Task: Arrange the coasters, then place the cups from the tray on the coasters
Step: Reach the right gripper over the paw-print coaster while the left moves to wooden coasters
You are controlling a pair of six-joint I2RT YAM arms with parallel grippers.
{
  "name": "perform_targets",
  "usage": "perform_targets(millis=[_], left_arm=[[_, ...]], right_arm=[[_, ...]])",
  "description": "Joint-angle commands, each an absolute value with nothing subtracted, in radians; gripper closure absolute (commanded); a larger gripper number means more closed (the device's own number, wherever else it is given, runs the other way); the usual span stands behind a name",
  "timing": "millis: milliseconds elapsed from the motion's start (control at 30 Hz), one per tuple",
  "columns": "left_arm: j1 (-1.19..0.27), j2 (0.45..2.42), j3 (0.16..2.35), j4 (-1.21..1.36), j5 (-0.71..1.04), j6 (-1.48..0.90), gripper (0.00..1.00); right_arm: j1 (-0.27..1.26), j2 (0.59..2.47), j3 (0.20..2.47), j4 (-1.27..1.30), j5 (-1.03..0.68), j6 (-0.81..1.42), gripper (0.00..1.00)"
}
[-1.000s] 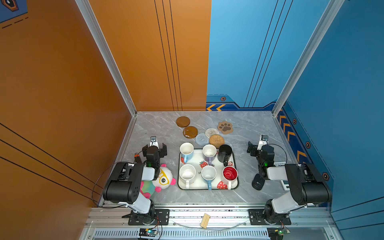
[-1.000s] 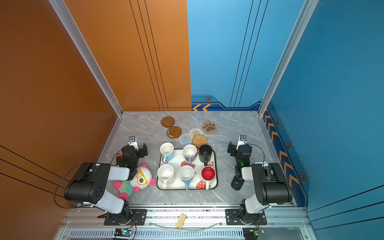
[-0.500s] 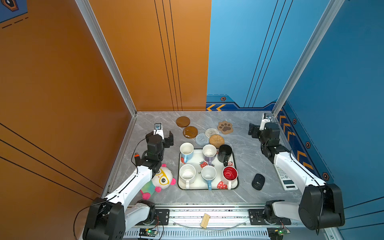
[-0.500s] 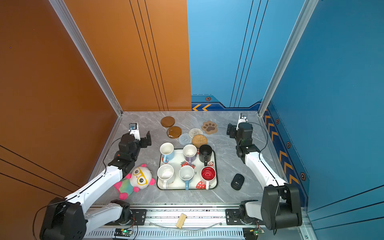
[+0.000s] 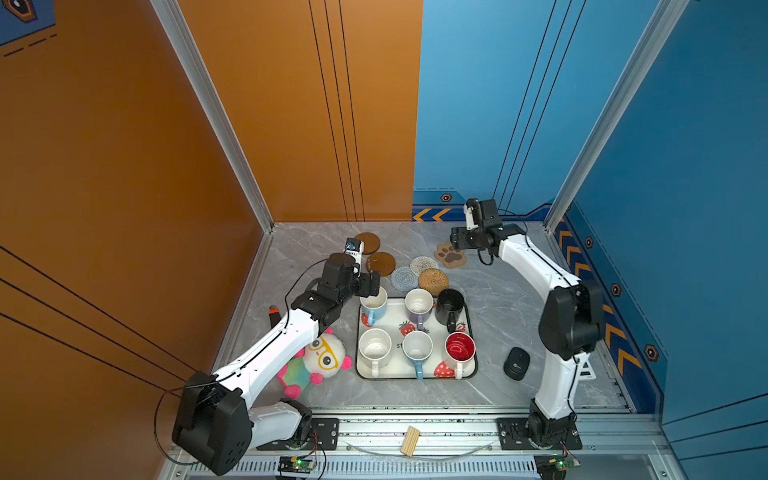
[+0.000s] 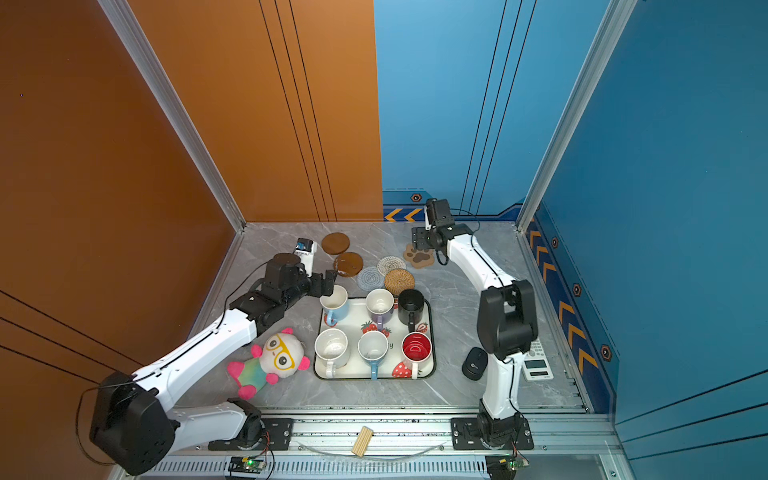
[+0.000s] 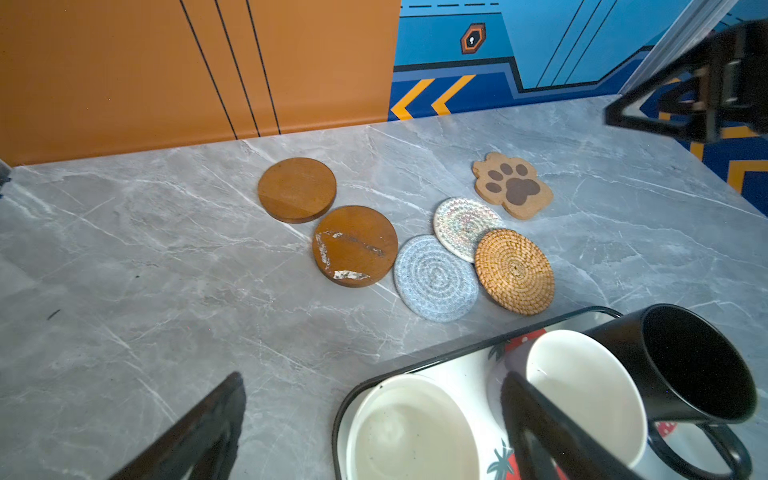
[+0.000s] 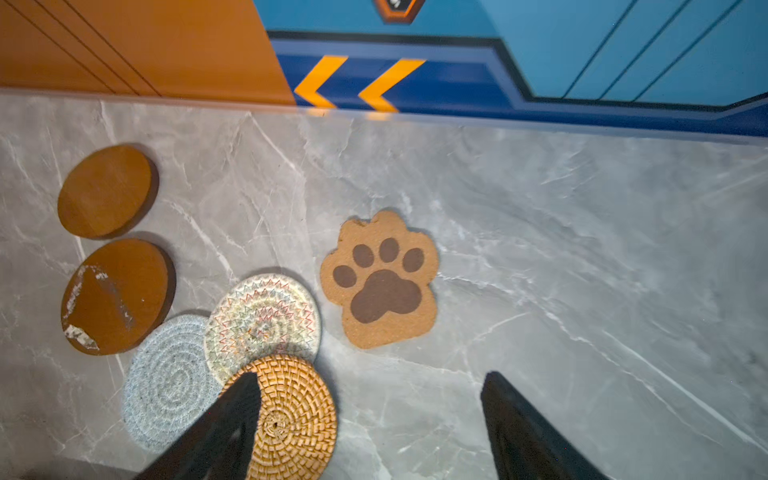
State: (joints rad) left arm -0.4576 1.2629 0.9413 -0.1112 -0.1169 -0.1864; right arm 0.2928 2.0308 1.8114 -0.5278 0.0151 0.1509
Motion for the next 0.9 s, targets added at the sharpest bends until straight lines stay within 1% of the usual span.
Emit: perform_targets(millis=[0, 133, 300, 467, 600, 867], left_arm=[[-0.48, 1.281, 1.001, -0.135, -0.056, -0.21, 0.04], [-0.507, 1.294, 1.007, -0.1, -0.035, -0.209, 0.04], [-0.528, 1.291, 1.011, -0.065, -0.025, -0.204, 0.04], [-0.537, 1.277, 1.009, -0.038, -0.018, -0.201, 0.03], [-0.541, 1.269, 1.008, -0.03, -0.018, -0.198, 0.03], [-0.545, 1.266, 0.997, -0.011, -0.028, -0.191, 0.03]], right_arm=[[0.321, 2.168, 1.993, -0.704, 0.003, 0.161, 0.17], [0.342, 2.344, 2.213, -0.783, 0.037, 0.172, 0.17], [0.343, 2.473, 2.359, -0.812, 0.061, 0.212, 0.16], [0.341, 2.551, 2.43, -0.811, 0.098, 0.229, 0.16], [0.336, 2.604, 2.469, -0.811, 0.089, 0.234, 0.15], [0.322, 2.644, 2.48, -0.803, 0.083, 0.261, 0.14]])
